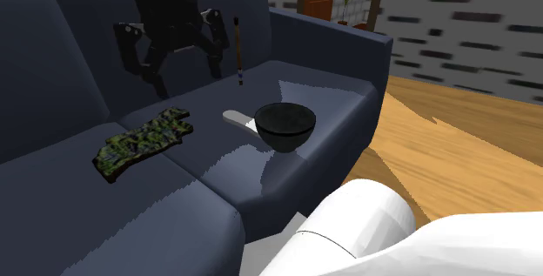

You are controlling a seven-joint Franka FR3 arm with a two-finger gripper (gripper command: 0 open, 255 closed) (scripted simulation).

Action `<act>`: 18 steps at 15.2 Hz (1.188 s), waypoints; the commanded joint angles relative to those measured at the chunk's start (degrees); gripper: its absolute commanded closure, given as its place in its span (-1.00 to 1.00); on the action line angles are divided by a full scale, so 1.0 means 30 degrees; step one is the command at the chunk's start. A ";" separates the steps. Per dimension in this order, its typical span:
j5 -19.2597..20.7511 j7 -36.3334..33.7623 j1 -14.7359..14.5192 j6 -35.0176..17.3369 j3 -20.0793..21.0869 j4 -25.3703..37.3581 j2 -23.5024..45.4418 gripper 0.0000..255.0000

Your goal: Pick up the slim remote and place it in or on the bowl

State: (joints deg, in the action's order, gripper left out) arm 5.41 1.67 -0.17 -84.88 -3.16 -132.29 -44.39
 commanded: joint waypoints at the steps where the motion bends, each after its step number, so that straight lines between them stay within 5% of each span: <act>1: 0.0000 0.0000 0.0000 0.0000 0.0000 0.0000 0.0000 -1.00; 18: 0.1789 0.5474 0.0898 -0.9060 -0.5584 -0.0433 0.7598 -1.00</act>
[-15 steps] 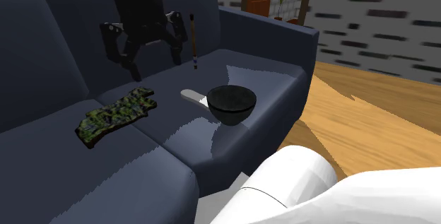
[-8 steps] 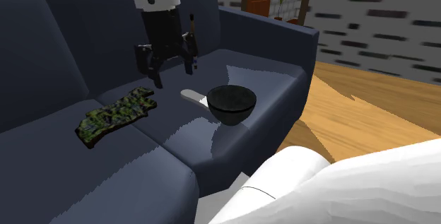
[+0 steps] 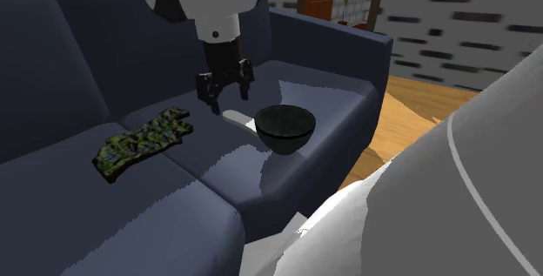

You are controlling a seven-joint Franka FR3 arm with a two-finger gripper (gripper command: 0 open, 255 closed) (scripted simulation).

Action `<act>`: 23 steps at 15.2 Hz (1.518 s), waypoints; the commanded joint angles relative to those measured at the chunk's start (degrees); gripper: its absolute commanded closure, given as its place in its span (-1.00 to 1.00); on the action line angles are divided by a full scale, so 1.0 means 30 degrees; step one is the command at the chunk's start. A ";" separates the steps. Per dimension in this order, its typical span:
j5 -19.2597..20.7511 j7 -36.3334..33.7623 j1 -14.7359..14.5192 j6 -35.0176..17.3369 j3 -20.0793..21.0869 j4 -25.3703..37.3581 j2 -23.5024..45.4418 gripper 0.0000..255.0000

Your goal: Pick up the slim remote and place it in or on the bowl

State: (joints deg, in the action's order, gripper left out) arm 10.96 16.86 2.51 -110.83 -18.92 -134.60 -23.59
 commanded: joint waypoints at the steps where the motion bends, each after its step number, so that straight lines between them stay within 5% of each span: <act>1: -0.0163 0.0785 0.0008 -0.0892 -0.0641 0.0546 0.1309 -1.00; 13: -0.4335 0.6460 0.0673 -0.5108 -0.3074 0.5087 1.0277 -1.00; 23: -0.5329 0.7219 0.1038 -0.6937 -0.2850 0.4645 1.1841 -1.00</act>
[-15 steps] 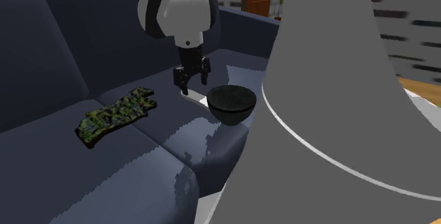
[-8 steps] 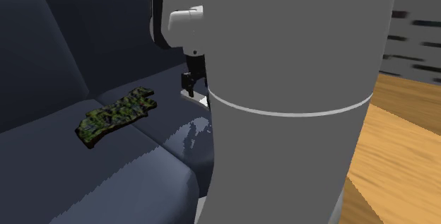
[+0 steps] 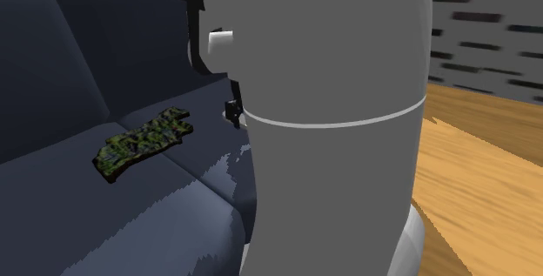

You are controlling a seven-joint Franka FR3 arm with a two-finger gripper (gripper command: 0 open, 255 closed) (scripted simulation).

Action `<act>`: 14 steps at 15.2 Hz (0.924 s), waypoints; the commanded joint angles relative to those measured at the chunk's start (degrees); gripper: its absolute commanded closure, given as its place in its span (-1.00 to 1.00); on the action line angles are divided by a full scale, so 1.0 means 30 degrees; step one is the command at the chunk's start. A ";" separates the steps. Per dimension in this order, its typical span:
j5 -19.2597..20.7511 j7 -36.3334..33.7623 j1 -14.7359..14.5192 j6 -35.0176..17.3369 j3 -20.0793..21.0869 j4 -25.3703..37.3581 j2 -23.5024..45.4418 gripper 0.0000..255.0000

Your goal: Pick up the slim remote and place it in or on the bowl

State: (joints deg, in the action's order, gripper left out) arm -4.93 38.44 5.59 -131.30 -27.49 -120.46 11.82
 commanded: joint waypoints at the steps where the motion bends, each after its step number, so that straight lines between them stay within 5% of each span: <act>1: -0.0034 0.0027 0.0011 -0.0115 0.0007 -0.0068 0.0041 -1.00; 6: -0.0033 0.0027 0.0011 -0.0110 0.0007 -0.0066 0.0039 -1.00; 7: -0.0033 0.0027 0.0011 -0.0110 0.0007 -0.0066 0.0039 1.00; 14: -0.0033 0.0027 0.0011 -0.0110 0.0007 -0.0065 0.0040 1.00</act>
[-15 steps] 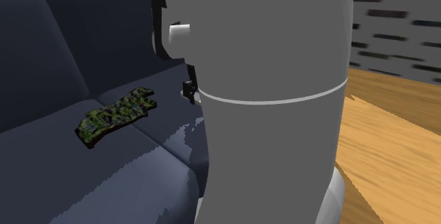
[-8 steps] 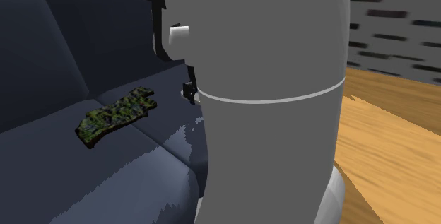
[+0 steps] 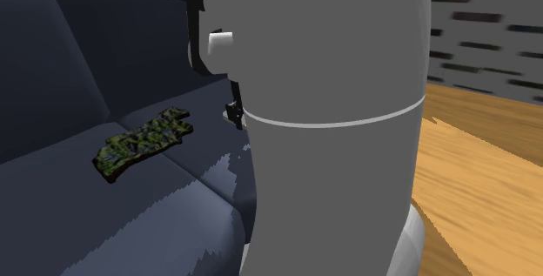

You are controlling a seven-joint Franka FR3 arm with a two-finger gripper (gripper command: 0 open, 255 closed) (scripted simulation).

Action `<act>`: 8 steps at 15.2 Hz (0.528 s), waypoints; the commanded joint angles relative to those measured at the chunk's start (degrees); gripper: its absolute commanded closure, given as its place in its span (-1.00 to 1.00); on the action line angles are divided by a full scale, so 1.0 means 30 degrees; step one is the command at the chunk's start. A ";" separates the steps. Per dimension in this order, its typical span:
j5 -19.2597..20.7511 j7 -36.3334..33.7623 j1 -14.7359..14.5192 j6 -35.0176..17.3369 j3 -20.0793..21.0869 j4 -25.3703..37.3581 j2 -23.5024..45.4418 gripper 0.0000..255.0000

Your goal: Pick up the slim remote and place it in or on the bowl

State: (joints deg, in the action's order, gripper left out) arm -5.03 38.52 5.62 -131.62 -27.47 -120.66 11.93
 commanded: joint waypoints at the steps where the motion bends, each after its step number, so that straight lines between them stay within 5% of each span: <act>1: -0.0001 -0.0001 0.0001 -0.0002 -0.0001 0.0002 0.0001 1.00; 8: 0.0604 -0.0385 -0.0153 0.1373 -0.0162 0.0555 -0.0935 1.00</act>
State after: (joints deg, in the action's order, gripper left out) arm -3.53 37.53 5.21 -128.26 -27.86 -119.32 9.62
